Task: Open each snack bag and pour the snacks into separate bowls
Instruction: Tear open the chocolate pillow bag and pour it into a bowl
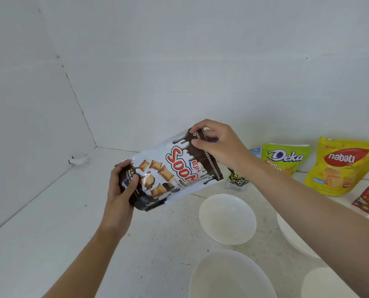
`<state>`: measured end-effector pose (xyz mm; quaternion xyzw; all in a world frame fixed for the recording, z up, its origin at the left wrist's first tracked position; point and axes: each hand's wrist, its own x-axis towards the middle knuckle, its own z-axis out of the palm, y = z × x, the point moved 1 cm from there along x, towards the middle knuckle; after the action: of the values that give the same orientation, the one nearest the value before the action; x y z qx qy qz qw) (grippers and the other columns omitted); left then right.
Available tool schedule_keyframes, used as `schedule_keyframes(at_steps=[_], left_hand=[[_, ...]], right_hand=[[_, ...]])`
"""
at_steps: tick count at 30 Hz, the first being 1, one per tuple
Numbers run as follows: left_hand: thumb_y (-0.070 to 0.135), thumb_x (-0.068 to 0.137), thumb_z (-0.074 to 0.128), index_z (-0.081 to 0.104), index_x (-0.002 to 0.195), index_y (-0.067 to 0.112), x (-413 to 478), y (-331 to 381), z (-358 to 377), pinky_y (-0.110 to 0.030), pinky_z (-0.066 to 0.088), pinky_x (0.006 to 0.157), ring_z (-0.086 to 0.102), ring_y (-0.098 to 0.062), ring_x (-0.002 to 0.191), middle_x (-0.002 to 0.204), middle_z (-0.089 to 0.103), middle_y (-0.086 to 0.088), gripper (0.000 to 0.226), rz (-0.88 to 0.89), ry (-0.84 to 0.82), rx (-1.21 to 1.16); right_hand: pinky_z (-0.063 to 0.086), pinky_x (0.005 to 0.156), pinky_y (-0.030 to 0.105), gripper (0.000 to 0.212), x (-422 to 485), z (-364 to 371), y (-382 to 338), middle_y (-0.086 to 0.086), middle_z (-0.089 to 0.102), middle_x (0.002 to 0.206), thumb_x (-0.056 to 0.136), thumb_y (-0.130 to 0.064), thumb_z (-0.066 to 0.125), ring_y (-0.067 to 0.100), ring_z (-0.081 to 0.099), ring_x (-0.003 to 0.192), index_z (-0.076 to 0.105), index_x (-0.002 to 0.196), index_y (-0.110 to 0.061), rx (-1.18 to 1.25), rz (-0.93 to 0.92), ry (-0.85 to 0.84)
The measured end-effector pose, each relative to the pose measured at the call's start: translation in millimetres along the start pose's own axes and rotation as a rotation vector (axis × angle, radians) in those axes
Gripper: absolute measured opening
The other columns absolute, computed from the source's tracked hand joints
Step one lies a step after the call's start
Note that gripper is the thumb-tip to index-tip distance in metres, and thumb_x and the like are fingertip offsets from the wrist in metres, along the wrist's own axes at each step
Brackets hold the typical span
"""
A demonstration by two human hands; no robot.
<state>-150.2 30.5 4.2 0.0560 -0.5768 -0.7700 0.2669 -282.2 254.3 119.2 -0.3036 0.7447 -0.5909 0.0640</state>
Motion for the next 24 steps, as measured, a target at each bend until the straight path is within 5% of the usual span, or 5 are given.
schedule_keyframes(at_steps=[4, 9, 15, 24], left_hand=[[0.011, 0.098, 0.055, 0.052, 0.133, 0.024, 11, 12, 0, -0.043, 0.062, 0.085, 0.067, -0.023, 0.116, 0.139, 0.058, -0.004, 0.037, 0.001, -0.086, 0.126], [0.014, 0.096, 0.062, 0.058, 0.130, 0.028, 22, 19, 5, -0.050, 0.055, 0.095, 0.063, -0.028, 0.123, 0.138, 0.059, -0.003, 0.038, -0.013, -0.135, 0.256], [0.014, 0.099, 0.061, 0.058, 0.131, 0.030, 25, 18, 12, -0.038, 0.061, 0.078, 0.067, -0.025, 0.114, 0.136, 0.058, -0.002, 0.036, -0.018, -0.184, 0.353], [0.023, 0.097, 0.066, 0.058, 0.132, 0.037, 27, 13, 22, -0.055, 0.060, 0.088, 0.059, -0.035, 0.124, 0.139, 0.053, -0.006, 0.038, -0.047, -0.209, 0.479]], right_hand=[[0.061, 0.076, 0.032, 0.010, -16, -5, 23, -0.001, 0.075, 0.097, 0.089, -0.017, 0.073, 0.010, 0.072, 0.086, 0.071, 0.099, -0.017, -0.002, -0.018, 0.022], [0.063, 0.076, 0.043, 0.012, -31, -6, 52, 0.009, 0.074, 0.101, 0.086, -0.014, 0.077, 0.021, 0.073, 0.094, 0.072, 0.097, -0.016, 0.145, 0.084, 0.091], [0.062, 0.071, 0.037, 0.013, -40, -6, 74, 0.013, 0.073, 0.105, 0.085, -0.012, 0.078, 0.026, 0.072, 0.097, 0.072, 0.095, -0.018, 0.207, 0.118, 0.157], [0.063, 0.071, 0.043, 0.016, -57, -2, 101, 0.015, 0.071, 0.106, 0.085, -0.004, 0.076, 0.031, 0.071, 0.098, 0.069, 0.091, -0.018, 0.288, 0.157, 0.269]])
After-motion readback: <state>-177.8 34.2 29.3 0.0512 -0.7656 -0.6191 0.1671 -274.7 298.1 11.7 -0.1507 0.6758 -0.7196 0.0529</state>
